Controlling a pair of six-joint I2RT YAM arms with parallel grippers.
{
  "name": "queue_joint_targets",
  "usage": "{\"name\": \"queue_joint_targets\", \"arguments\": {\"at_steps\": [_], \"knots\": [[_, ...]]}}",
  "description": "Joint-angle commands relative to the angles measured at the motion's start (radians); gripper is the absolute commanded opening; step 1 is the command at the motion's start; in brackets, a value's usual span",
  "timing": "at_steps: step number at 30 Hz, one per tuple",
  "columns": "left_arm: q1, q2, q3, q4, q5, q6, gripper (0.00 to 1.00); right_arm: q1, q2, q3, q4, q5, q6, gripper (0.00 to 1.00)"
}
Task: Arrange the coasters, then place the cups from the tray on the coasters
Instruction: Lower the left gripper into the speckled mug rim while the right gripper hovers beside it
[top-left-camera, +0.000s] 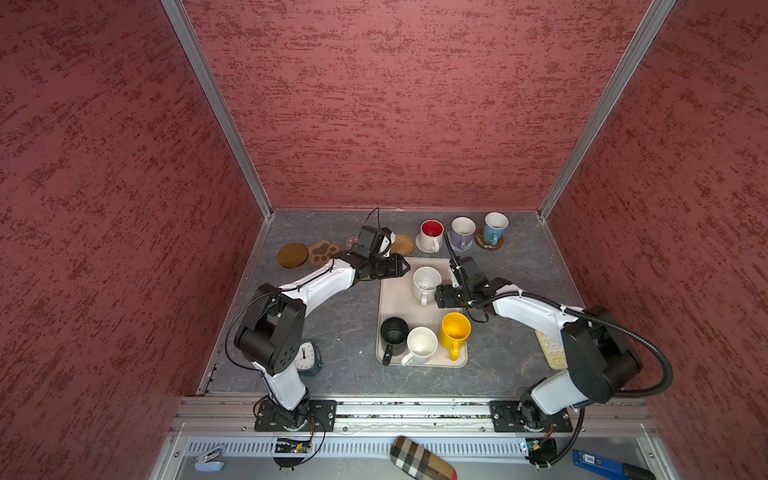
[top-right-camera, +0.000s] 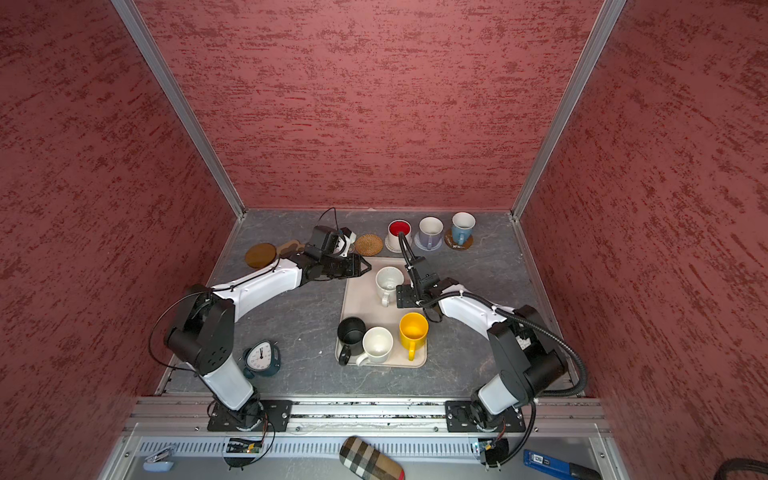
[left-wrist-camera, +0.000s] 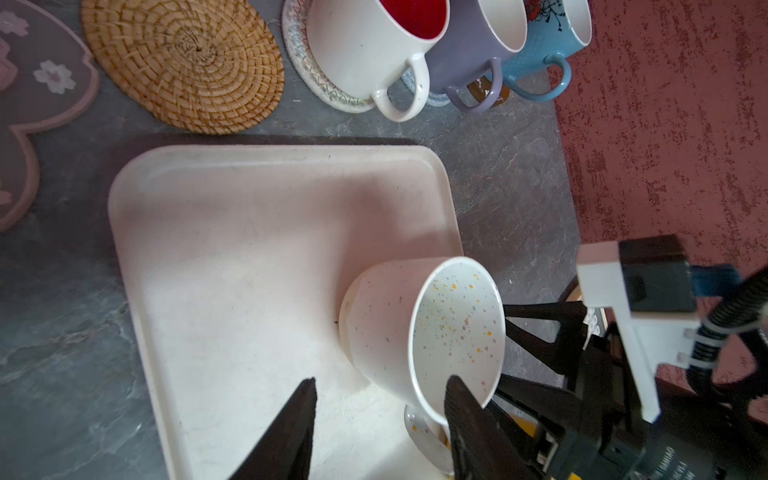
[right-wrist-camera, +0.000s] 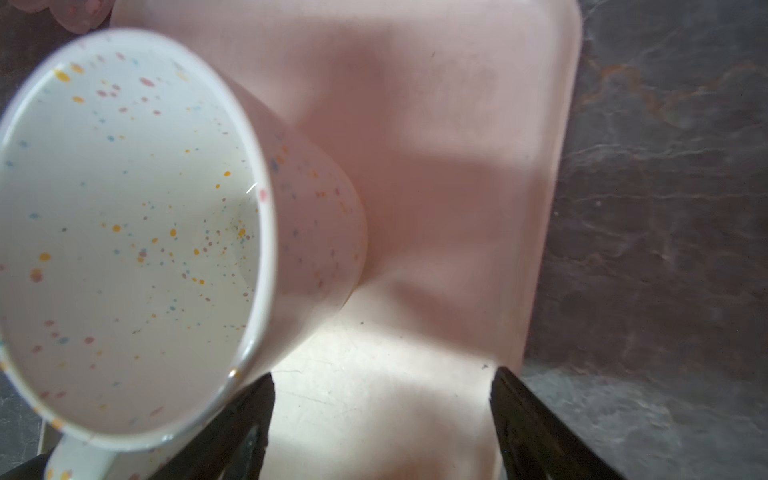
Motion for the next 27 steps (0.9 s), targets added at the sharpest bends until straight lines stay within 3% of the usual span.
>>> {"name": "queue_joint_targets", "arguments": {"at_steps": [1, 6, 13, 16, 22, 27], "knots": [[-0.004, -0.045, -0.042, -0.062, -0.05, 0.044, 0.51, 0.018, 0.036, 0.054, 0.061, -0.036, 0.026, 0.82], [-0.029, -0.082, -0.056, -0.143, -0.077, 0.092, 0.45, 0.037, 0.099, 0.099, 0.072, -0.044, 0.029, 0.82], [-0.075, -0.122, -0.067, -0.168, -0.09, 0.117, 0.51, 0.044, 0.145, 0.151, 0.077, -0.066, 0.028, 0.82], [-0.096, -0.104, -0.042, -0.175, -0.093, 0.142, 0.51, 0.044, 0.124, 0.149, 0.059, -0.043, 0.012, 0.82], [-0.123, -0.034, 0.037, -0.222, -0.094, 0.215, 0.42, 0.044, 0.054, 0.106, 0.022, -0.001, -0.019, 0.83], [-0.15, 0.017, 0.108, -0.272, -0.115, 0.254, 0.47, 0.042, -0.01, 0.05, 0.019, 0.018, -0.021, 0.84]]}}
